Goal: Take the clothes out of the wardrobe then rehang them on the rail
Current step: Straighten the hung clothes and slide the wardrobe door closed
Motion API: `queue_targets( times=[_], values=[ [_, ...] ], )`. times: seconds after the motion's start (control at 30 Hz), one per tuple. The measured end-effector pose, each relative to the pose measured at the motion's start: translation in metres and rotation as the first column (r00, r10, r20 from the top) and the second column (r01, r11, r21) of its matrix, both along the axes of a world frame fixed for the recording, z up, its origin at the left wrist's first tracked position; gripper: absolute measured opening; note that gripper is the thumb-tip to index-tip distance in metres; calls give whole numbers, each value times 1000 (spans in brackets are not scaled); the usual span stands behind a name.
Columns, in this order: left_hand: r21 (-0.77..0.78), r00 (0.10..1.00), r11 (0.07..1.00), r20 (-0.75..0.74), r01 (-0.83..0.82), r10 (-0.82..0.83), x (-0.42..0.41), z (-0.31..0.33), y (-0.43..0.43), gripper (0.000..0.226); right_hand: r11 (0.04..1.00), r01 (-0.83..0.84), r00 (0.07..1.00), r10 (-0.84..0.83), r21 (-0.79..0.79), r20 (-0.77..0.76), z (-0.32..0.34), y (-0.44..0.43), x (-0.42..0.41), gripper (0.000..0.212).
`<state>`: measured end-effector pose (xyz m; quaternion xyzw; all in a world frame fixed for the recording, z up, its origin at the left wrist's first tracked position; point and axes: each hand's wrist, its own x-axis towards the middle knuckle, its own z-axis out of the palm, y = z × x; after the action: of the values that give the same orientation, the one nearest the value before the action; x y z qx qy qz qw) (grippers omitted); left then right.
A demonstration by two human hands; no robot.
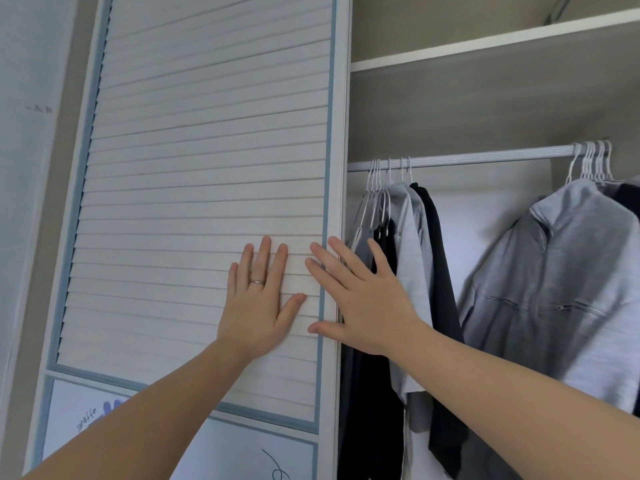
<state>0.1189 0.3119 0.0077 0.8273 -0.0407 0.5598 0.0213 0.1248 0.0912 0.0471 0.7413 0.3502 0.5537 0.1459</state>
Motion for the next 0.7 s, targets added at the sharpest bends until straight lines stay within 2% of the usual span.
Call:
queue_targets(
  times=[0.3,0.7],
  values=[
    [19,998,998,18,58,-58,0,-1,-44,75,990,139,990,-139,-26,-20,2,-48,-9,94],
    [114,997,991,41,67,-72,7,-3,-110,73,980,195,981,-196,-32,-16,2,-130,-20,92]
  ],
)
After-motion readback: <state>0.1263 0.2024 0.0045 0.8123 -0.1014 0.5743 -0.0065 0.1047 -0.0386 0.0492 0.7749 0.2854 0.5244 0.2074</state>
